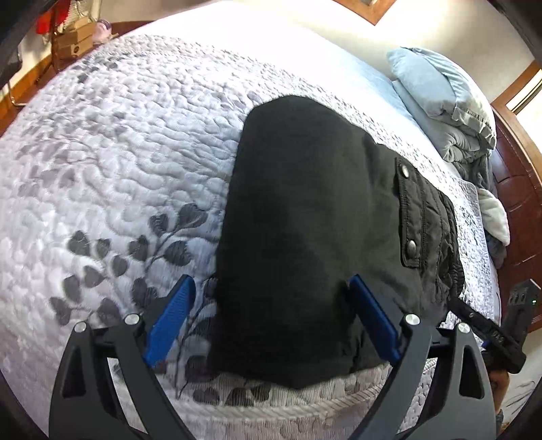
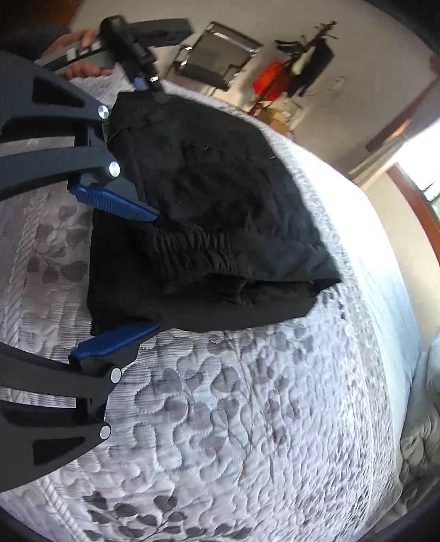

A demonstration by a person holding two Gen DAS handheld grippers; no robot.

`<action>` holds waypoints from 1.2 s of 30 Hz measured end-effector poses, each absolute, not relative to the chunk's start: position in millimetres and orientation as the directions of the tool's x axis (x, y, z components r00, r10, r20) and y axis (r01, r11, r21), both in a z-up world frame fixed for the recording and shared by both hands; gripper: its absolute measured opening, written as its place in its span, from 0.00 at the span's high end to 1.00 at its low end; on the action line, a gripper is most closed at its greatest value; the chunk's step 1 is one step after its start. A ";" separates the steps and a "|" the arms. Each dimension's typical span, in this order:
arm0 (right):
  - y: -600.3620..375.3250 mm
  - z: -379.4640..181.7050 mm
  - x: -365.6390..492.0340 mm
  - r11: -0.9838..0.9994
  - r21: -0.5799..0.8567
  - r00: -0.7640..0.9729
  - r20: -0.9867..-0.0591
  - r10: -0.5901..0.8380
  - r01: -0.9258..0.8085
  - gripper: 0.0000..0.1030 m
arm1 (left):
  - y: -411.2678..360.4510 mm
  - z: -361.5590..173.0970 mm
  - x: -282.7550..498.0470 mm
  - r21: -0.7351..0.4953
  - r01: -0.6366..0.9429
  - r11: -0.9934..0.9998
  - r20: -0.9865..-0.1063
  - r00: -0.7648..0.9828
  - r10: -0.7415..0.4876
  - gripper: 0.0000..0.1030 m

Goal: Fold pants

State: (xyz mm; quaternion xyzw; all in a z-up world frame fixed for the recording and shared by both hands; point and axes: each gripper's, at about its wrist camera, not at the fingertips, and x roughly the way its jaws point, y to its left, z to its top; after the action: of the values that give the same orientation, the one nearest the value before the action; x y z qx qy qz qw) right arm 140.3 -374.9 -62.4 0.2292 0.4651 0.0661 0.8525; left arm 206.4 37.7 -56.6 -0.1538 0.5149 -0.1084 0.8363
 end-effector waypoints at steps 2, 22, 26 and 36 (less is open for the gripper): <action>-376.6 -51.0 131.2 0.895 0.431 0.580 -0.760 0.292 0.114 0.39 | 42.7 -48.5 192.6 -0.314 0.001 0.949 -0.837 0.471 -0.278 0.11; -290.2 15.9 44.1 0.985 0.121 0.604 -0.797 0.021 0.125 0.04 | 7.5 14.0 73.8 -0.099 0.094 0.991 -0.811 0.569 -0.135 0.03; -286.5 19.6 41.3 0.982 0.134 0.601 -0.799 0.028 0.133 0.04 | 13.2 18.2 67.2 -0.108 0.074 0.991 -0.802 0.583 -0.131 0.03; -277.1 32.2 30.5 0.984 0.138 0.620 -0.784 0.038 0.114 0.04 | 12.7 28.2 58.5 -0.057 0.100 0.993 -0.795 0.598 -0.106 0.03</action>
State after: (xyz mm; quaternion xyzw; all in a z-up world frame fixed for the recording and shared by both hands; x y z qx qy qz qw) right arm 30.5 -277.1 32.2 0.0871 0.4355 -0.0212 0.8957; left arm 58.5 12.7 28.2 -0.0033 0.4449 -0.0575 0.8937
